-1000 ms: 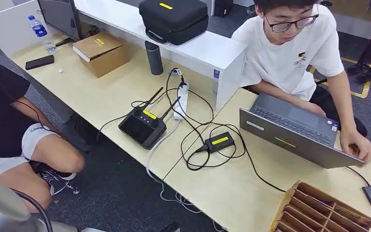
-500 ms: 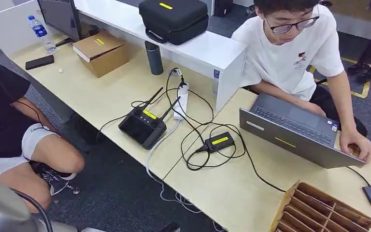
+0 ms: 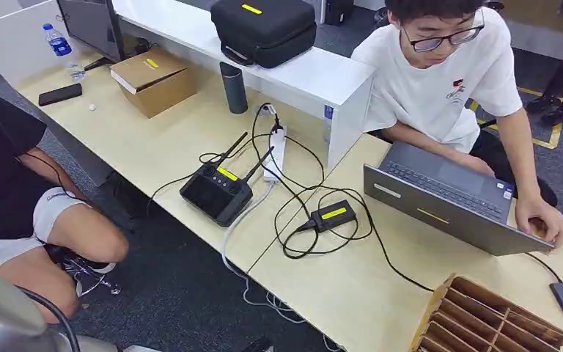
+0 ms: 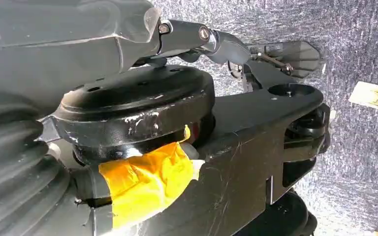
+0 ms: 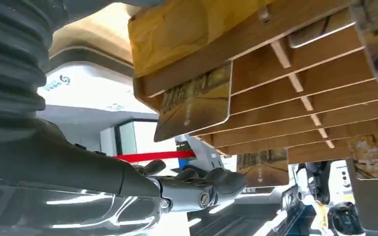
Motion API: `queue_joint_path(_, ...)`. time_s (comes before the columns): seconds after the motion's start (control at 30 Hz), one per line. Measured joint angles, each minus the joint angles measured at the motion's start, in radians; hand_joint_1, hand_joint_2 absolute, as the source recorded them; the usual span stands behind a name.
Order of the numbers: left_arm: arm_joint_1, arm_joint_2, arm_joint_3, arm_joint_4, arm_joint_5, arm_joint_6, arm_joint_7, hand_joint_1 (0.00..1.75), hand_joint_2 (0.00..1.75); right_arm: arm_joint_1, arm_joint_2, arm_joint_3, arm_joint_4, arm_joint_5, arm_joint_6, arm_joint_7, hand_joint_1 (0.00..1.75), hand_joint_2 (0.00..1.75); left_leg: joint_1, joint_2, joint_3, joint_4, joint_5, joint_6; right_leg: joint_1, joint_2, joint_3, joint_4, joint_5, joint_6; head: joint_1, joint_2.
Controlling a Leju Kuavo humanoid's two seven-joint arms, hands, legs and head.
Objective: Pass the card to the sensor for recognition and then transmit it.
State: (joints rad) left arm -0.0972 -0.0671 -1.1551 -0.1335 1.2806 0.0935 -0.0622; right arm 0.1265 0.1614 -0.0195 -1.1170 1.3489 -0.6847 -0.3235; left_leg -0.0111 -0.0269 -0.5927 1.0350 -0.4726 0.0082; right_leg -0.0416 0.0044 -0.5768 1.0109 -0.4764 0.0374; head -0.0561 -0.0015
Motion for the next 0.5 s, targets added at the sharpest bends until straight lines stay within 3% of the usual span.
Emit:
queue_joint_path(0.23, 0.000, 0.000, 0.000, 0.000, 0.000, 0.000, 0.000, 0.00, 1.75, -0.002, 0.000, 0.004, 0.003, -0.004, 0.000, 0.002, 0.00, 1.75, 0.000, 0.000, 0.000, 0.000, 0.000, 0.000, 0.000, 0.000, 0.000, 0.000, 0.000, 0.000, 0.000, 0.000)
queue_joint_path(0.27, 0.000, 0.000, 0.000, 0.000, 0.000, 0.000, 0.000, 0.00, 1.75, -0.002, 0.000, 0.005, 0.004, -0.008, 0.000, 0.006, 0.19, 1.75, 0.000, 0.000, 0.000, 0.000, 0.000, 0.000, 0.000, 0.000, 0.000, 0.000, 0.000, 0.000, 0.000, 0.000)
queue_joint_path(0.3, 0.000, 0.000, 0.000, 0.000, 0.000, 0.000, 0.000, 0.00, 1.75, -0.002, 0.000, 0.005, 0.004, -0.010, 0.000, 0.012, 1.75, 1.75, 0.000, 0.000, 0.000, 0.000, 0.000, 0.000, 0.000, 0.000, 0.000, 0.000, 0.000, 0.000, 0.000, 0.000)
queue_joint_path(0.5, 0.000, 0.000, 0.000, 0.000, 0.001, 0.000, 0.000, 0.00, 1.75, -0.003, -0.001, 0.013, 0.006, -0.040, 0.000, 0.008, 1.75, 1.75, 0.000, 0.000, 0.000, 0.000, 0.000, 0.000, 0.000, 0.000, 0.000, 0.000, 0.000, 0.000, 0.000, 0.000)
